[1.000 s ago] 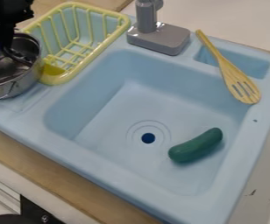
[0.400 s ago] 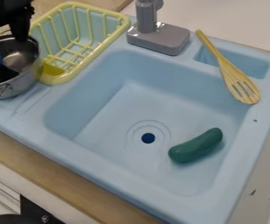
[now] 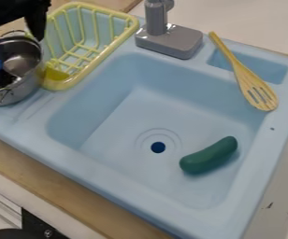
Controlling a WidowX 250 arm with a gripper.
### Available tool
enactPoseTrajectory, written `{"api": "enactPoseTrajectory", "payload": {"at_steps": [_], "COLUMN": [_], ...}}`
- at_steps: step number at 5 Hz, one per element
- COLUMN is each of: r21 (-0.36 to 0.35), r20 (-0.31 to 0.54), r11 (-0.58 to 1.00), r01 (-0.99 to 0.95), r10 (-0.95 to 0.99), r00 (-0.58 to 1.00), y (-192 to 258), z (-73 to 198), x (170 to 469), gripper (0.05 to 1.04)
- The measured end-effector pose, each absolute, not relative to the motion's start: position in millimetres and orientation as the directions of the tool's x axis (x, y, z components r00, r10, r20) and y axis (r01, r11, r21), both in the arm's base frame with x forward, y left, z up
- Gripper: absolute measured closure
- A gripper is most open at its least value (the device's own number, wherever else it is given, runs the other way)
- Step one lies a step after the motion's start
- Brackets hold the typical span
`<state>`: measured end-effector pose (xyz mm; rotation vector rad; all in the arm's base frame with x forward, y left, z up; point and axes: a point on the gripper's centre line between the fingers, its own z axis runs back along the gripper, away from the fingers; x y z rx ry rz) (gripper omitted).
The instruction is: Took the spoon from the sink and put it inside the pan
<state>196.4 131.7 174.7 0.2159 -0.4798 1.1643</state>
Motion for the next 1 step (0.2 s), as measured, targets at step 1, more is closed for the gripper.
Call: {"api": "enactPoseTrajectory", "payload": {"at_steps": [1], "r21": [-0.114], "r20": [0.419], "r11": [0.454], "r01": [-0.884], "r10": [0.828], "r00": [0.371], "y": [119.4], "z": [177.2], "x": [208.7], "gripper": [0.079]}}
